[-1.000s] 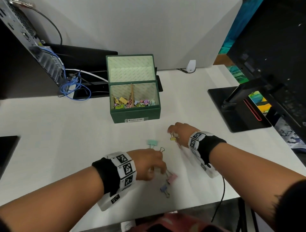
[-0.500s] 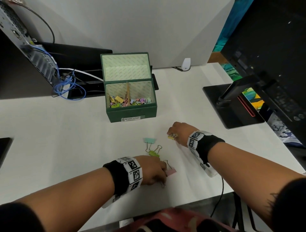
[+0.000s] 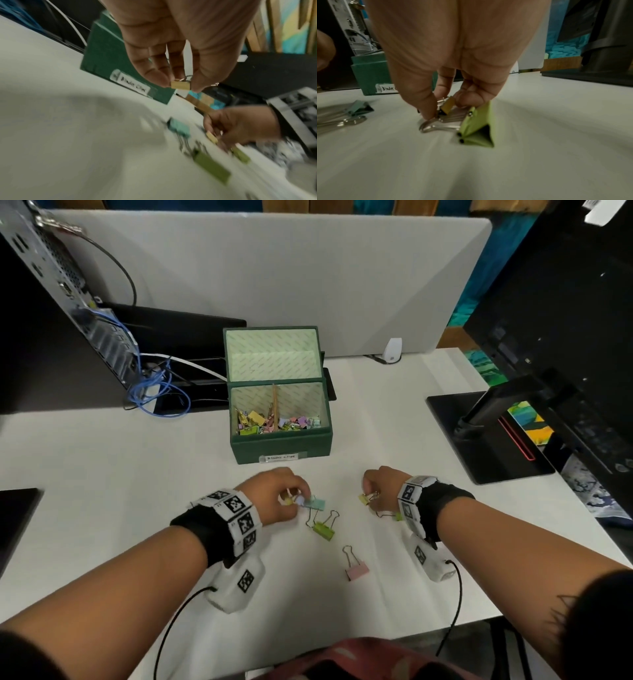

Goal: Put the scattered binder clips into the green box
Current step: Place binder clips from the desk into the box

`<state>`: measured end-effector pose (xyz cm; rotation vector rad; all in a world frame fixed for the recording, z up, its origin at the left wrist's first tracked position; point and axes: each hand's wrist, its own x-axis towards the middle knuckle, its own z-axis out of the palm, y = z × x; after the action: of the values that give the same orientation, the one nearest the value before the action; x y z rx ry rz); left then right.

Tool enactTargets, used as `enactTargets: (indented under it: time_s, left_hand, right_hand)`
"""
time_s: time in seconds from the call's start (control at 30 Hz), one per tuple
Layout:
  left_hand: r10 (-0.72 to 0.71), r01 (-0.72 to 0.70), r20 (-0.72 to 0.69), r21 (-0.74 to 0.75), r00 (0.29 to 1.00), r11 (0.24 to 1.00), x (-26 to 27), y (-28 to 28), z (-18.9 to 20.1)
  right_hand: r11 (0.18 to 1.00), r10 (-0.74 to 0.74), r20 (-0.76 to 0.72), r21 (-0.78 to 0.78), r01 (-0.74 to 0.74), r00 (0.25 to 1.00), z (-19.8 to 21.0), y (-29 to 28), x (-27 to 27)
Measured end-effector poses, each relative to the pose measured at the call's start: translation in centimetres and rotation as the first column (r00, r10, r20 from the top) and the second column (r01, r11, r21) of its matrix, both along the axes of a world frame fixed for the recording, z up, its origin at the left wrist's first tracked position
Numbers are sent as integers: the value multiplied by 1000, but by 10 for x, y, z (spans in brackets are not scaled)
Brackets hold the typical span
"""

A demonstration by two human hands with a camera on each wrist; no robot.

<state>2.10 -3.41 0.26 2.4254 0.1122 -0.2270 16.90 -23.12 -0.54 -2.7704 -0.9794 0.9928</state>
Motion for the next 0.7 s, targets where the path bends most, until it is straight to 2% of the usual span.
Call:
enactTargets:
  time_s: [0.13, 0.27, 0.37, 0.5, 0.63, 0.7]
  left_hand:
    - [225, -218, 100, -81, 969, 973, 4, 22, 14]
    - [390, -362, 106, -216, 915, 907, 10, 38, 27]
    - [456, -417, 126, -251, 881, 874, 18, 45, 35]
    - [510, -486, 153, -166, 847, 858, 27, 53, 41]
    - [509, -491, 153, -142, 847, 860, 40, 51, 44]
    - [524, -506, 151, -140, 838, 851, 50, 49, 47]
  right_hand:
    - [998, -23, -36, 57, 25, 999, 2, -1, 3]
    - [988, -92, -86, 118, 102, 992, 5, 3, 16]
    - [960, -186, -153, 184, 213, 971, 9, 8, 26]
    - [884, -312, -241, 280, 373, 919, 22, 22, 40]
    - [866, -322, -334, 274, 418, 886, 38, 46, 40]
    - [824, -315, -349, 360, 437, 882, 51, 66, 40]
